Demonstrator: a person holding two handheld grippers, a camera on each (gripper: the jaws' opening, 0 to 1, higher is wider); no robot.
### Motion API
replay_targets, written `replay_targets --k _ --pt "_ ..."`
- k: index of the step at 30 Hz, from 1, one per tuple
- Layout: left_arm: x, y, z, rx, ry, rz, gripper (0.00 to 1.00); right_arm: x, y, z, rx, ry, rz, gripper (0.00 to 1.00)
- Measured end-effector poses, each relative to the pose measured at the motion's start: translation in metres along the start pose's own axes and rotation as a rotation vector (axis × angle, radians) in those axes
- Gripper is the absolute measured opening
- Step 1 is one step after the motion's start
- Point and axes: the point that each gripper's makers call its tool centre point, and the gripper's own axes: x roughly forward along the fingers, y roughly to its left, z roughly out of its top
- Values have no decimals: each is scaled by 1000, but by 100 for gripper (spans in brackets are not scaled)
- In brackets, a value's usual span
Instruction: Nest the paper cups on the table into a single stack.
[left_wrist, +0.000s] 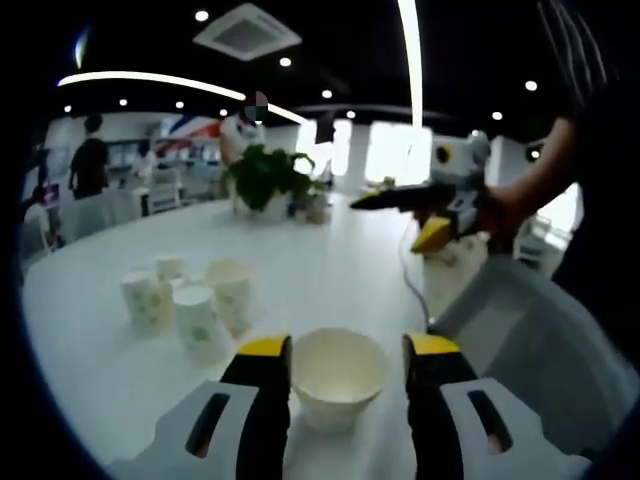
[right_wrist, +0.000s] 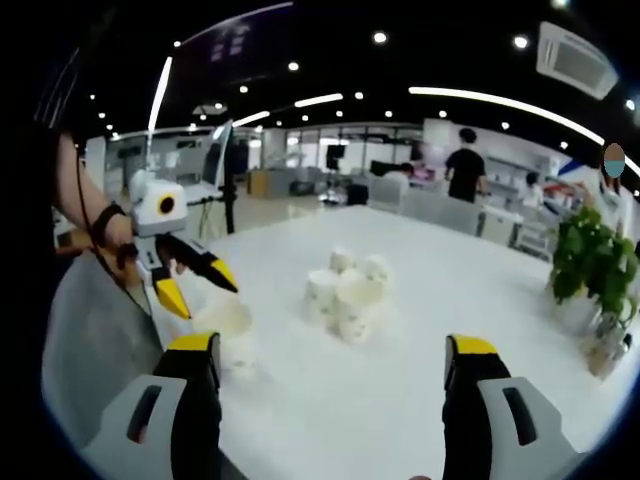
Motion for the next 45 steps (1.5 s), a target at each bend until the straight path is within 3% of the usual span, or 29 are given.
replay_targets --k 15,22,30,40,45 --pt "-2 5 -4 23 9 34 49 -2 0 -1 -4 1 4 91" --pt "1 14 -8 -2 8 65 49 -3 0 -3 1 4 3 91" --pt "5 16 -26 23 73 72 45 -4 -1 -5 9 6 -4 91" --pt "5 17 -25 0 58 73 44 -1 -4 -4 9 8 -4 90" --pt "-4 21 -9 -1 9 97 46 2 -3 -2 7 4 2 90"
